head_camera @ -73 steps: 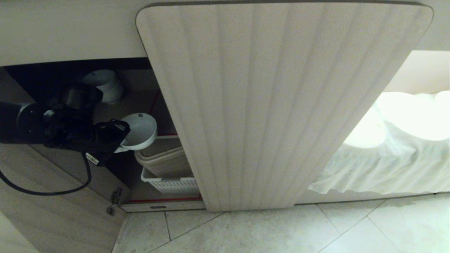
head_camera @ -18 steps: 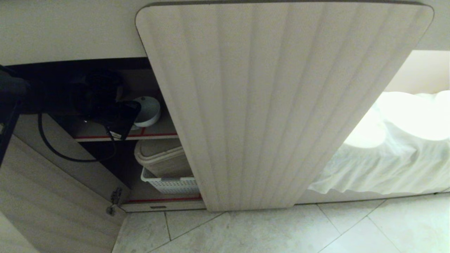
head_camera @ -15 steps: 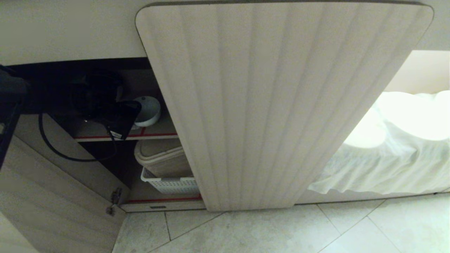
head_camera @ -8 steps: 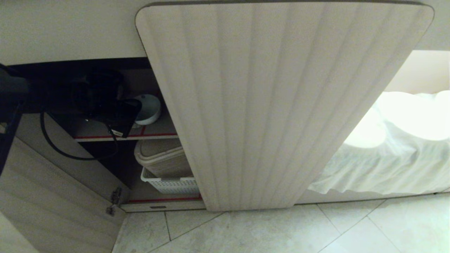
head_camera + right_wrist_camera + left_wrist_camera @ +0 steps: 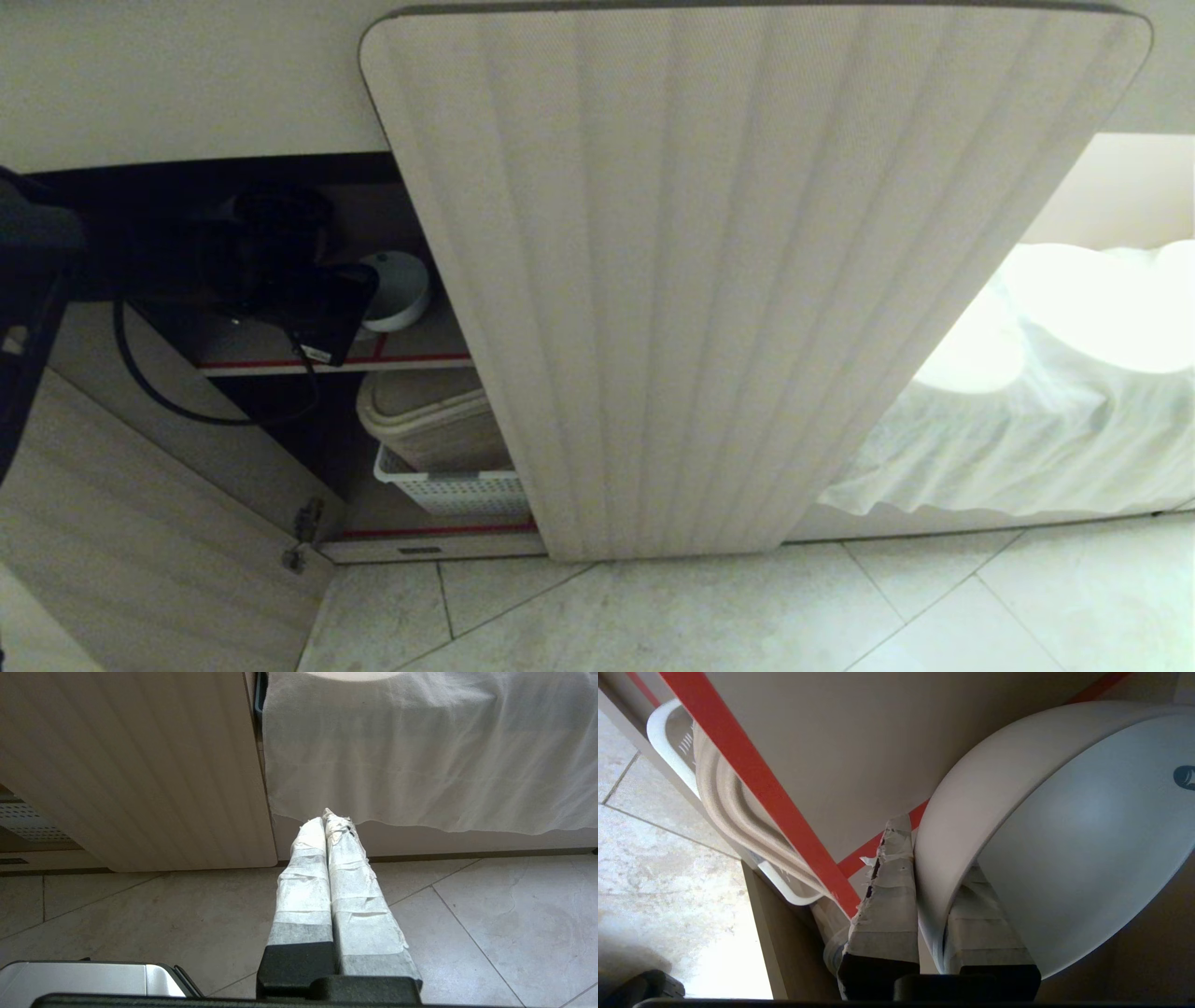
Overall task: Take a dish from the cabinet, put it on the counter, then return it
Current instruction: Put it back into the cabinet
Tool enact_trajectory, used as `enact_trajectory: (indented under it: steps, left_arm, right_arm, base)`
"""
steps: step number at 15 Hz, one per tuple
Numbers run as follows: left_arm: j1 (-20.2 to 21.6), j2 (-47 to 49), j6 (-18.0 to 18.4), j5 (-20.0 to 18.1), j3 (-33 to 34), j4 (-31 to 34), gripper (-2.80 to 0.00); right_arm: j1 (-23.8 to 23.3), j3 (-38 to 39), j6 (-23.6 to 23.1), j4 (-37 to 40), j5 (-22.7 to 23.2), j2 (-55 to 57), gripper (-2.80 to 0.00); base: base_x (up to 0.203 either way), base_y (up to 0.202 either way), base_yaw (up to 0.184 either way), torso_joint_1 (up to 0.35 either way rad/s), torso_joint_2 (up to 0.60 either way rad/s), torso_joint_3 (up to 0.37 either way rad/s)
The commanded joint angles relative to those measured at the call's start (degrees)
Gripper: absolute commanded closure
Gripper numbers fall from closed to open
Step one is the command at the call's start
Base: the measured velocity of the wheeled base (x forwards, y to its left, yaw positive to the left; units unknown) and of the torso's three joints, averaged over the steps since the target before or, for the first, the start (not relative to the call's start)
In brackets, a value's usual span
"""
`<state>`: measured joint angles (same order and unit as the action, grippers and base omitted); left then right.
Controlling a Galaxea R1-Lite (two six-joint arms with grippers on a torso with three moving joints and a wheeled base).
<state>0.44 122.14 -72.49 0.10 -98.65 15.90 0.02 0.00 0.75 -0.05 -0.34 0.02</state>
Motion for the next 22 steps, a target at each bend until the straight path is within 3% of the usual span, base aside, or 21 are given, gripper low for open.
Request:
enact_trajectory:
  steps: [1, 22]
  left_arm:
    - [0.00, 0.28, -0.38, 0.06, 0.11, 0.10, 0.00]
    - [1.06, 3.90, -0.11, 0.08, -5.50, 0.10, 0.00]
  right_arm:
    - [0.06, 0.00, 0.04, -0.04, -0.01, -0.02, 0.00]
    - [-0.02, 0.00, 0.04, -0.04, -0.01, -0.02, 0.00]
  base:
    - [0.000, 0.000, 0.000, 0.000, 0.00, 0.000]
    - [0.000, 0.000, 0.000, 0.000, 0.00, 0.000]
